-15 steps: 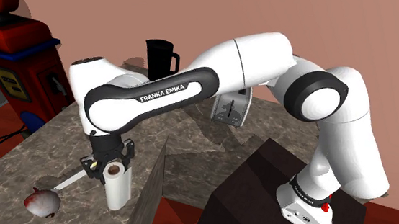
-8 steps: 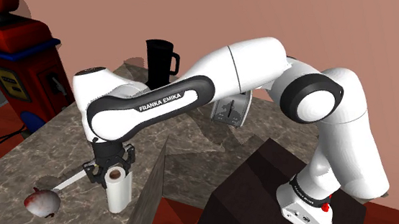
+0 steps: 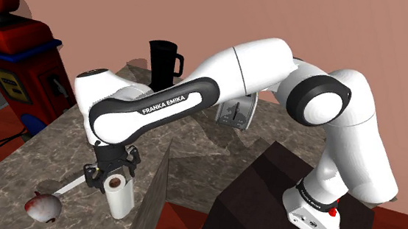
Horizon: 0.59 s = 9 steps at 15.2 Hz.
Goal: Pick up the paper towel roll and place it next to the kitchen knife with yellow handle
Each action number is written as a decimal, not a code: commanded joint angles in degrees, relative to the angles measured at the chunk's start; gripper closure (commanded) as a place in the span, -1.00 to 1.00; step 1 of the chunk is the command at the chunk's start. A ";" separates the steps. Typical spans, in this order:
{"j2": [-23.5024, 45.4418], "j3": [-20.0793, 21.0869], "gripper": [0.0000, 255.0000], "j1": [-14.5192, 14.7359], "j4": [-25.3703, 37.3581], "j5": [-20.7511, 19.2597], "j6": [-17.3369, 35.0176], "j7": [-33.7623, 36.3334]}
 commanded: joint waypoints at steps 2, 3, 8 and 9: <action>0.00 0.00 -1.00 0.00 0.00 0.00 0.00 0.00; 0.00 0.00 -1.00 0.00 0.00 0.00 0.00 0.00; -0.89 -0.08 -1.00 -0.65 5.72 -0.11 -6.71 0.21; -0.89 -0.08 -1.00 -0.65 5.71 -0.11 -6.70 0.21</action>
